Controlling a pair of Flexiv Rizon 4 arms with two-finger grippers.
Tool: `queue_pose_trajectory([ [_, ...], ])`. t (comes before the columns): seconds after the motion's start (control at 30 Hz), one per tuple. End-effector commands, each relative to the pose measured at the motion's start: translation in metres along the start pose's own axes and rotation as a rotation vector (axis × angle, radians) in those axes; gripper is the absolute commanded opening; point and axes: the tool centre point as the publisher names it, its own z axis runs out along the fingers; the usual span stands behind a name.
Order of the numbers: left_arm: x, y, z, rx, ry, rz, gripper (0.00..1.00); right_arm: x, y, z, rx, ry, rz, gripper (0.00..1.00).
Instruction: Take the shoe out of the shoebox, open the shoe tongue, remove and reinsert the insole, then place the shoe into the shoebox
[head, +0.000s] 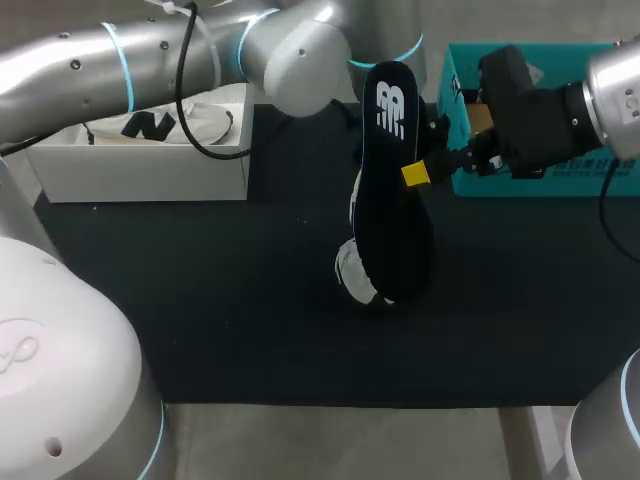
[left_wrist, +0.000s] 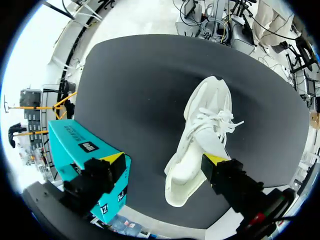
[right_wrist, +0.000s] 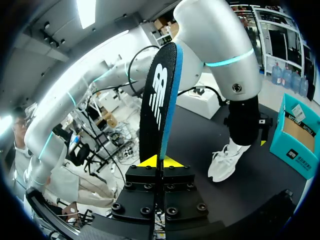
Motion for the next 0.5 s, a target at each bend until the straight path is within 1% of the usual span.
queue_pose_trajectory([
  [0.03,0.001,0.006,-0.024,0.043,-0.269,-0.097,1.00,-0.001,0.002,0.003,0.003,0.000,0.001,0.00],
  [0.1,-0.001,0.011,-0.036,0.072,-0.366,-0.114,1.00,-0.001,0.002,0.003,0.003,0.000,0.001,0.00],
  [0.17,-0.003,0.013,-0.049,0.085,-0.450,-0.118,1.00,-0.001,0.002,0.003,0.003,0.000,0.001,0.00],
  [0.23,-0.004,0.015,-0.060,0.080,-0.509,-0.112,1.00,-0.001,0.002,0.003,0.003,0.000,0.001,0.00],
  [0.33,-0.004,0.020,-0.077,0.101,-0.616,-0.083,1.00,-0.001,0.002,0.003,0.003,0.000,0.001,0.00],
  [0.43,-0.005,0.023,-0.090,0.093,-0.687,-0.058,1.00,-0.015,0.009,-0.002,-0.018,-0.002,0.065,0.00],
  [0.5,-0.006,0.026,-0.096,0.093,-0.733,-0.053,1.00,-0.027,0.019,-0.011,-0.085,0.015,0.130,0.00],
])
